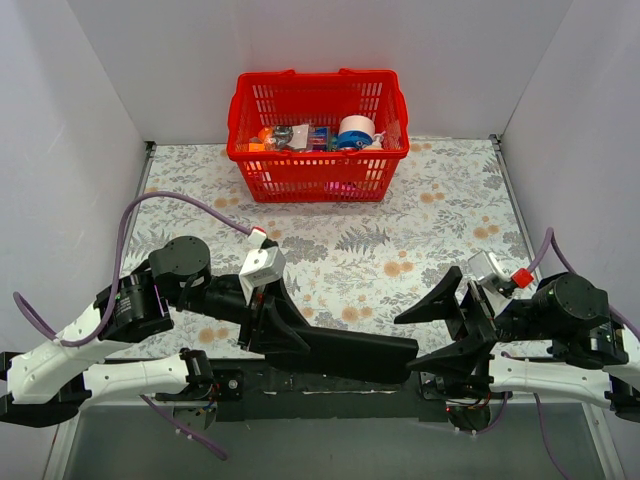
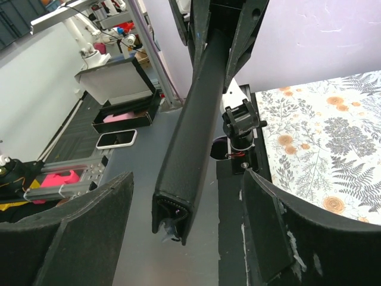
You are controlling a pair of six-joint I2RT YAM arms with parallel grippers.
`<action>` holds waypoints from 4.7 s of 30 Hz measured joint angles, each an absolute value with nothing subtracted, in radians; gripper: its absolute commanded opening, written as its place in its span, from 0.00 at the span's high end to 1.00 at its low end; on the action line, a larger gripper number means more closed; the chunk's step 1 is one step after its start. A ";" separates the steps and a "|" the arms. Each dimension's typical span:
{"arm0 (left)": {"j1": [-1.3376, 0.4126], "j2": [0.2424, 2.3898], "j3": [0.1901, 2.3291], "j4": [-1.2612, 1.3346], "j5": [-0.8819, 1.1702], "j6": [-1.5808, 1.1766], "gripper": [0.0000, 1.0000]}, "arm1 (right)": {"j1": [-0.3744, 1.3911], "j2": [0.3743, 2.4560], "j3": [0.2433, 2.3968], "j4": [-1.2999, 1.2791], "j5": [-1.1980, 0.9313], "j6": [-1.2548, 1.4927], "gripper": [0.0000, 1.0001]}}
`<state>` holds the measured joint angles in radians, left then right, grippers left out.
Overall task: Sort the hair-cutting tools
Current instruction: Zip the hairdressing tool bag.
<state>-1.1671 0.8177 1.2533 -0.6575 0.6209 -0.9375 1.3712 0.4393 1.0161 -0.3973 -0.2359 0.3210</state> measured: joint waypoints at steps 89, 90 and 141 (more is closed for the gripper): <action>-1.173 0.401 0.335 0.955 0.103 -1.173 0.22 | 1.375 0.744 1.053 0.031 0.027 0.265 0.99; -1.173 0.407 0.339 0.955 0.105 -1.172 0.21 | 1.375 0.747 1.050 0.033 0.022 0.266 0.99; -1.174 0.557 0.472 0.958 -0.021 -1.138 1.00 | 1.364 0.845 0.968 0.006 -0.293 0.109 0.21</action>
<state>-1.1744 0.5571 0.4721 0.9577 -0.0208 -1.1381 1.3643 0.8448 0.9680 0.0055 -0.2928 0.1089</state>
